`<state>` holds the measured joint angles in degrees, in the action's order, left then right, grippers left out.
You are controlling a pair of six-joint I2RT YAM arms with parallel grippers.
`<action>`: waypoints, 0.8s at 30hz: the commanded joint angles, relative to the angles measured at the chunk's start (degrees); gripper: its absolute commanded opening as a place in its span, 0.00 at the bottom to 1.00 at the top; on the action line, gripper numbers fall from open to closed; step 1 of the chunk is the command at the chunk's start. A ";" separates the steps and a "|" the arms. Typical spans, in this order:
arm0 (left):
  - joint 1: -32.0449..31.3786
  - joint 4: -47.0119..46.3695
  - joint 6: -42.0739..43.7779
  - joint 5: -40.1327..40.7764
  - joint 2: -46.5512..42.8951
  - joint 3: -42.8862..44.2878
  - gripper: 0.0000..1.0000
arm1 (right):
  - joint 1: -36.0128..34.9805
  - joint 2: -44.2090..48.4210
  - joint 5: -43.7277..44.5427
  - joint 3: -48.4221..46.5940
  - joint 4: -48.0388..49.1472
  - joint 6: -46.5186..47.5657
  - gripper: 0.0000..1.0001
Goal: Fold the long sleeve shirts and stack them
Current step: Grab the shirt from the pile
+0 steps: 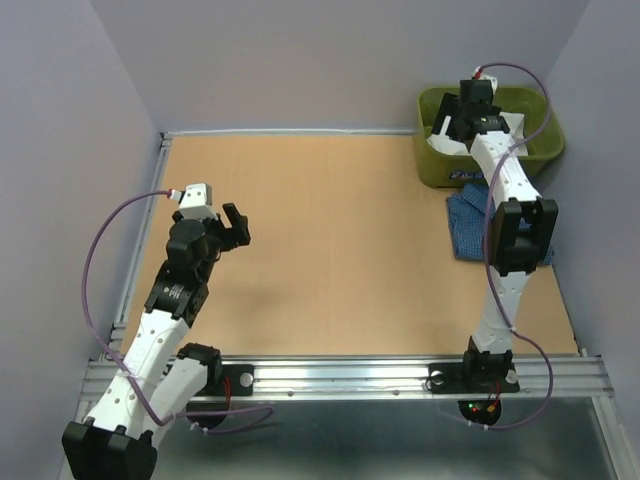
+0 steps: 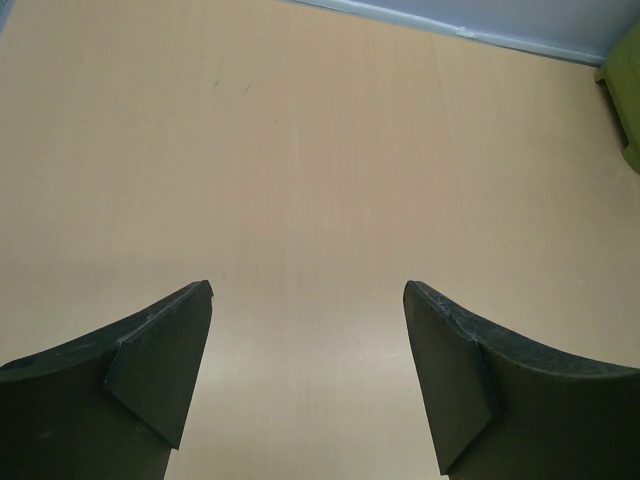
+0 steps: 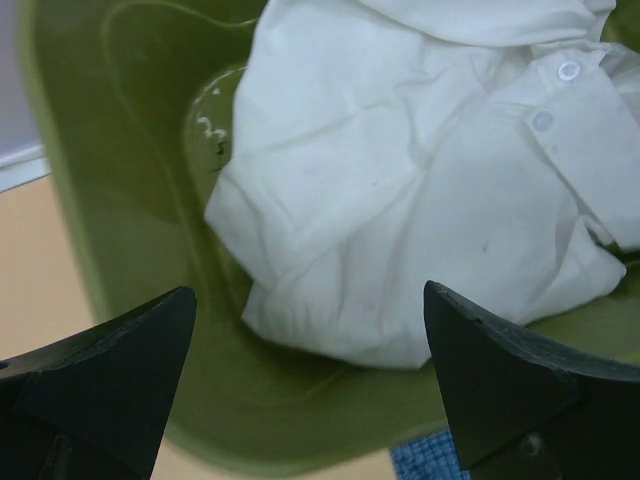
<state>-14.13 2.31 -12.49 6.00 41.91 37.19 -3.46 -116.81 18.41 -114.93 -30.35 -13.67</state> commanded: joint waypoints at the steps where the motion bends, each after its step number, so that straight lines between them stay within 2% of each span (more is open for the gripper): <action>1: 0.24 -5.47 1.50 0.41 -0.60 -1.60 0.88 | 2.93 -6.56 -0.31 -11.34 -1.03 2.41 1.00; 9: 0.24 -7.31 2.29 0.59 -1.65 -2.47 0.87 | 6.80 -24.75 -7.24 -25.67 -0.85 4.53 1.00; 15: 0.24 -7.49 2.82 1.03 -2.45 -3.26 0.87 | 7.07 -30.05 -8.22 -28.33 0.81 6.99 1.00; 18: 0.24 -7.67 2.82 0.59 -2.27 -3.35 0.87 | 7.07 -31.45 -9.18 -28.33 1.87 8.39 0.97; 20: 0.24 -7.67 3.00 0.68 -1.92 -3.26 0.87 | 7.07 -32.07 -9.80 -28.33 2.31 9.62 0.83; 21: 0.33 -7.67 2.91 0.59 -1.75 -3.35 0.87 | 7.07 -32.59 -10.15 -28.33 2.66 9.89 0.70; 24: 0.24 -7.76 3.09 0.77 -1.74 -3.44 0.87 | 7.07 -32.78 -10.15 -27.98 3.71 10.33 0.46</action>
<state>-14.11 -2.04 -10.48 6.48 40.38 34.35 3.70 -148.66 10.11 -138.80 -30.57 -5.06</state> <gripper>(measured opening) 0.872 0.532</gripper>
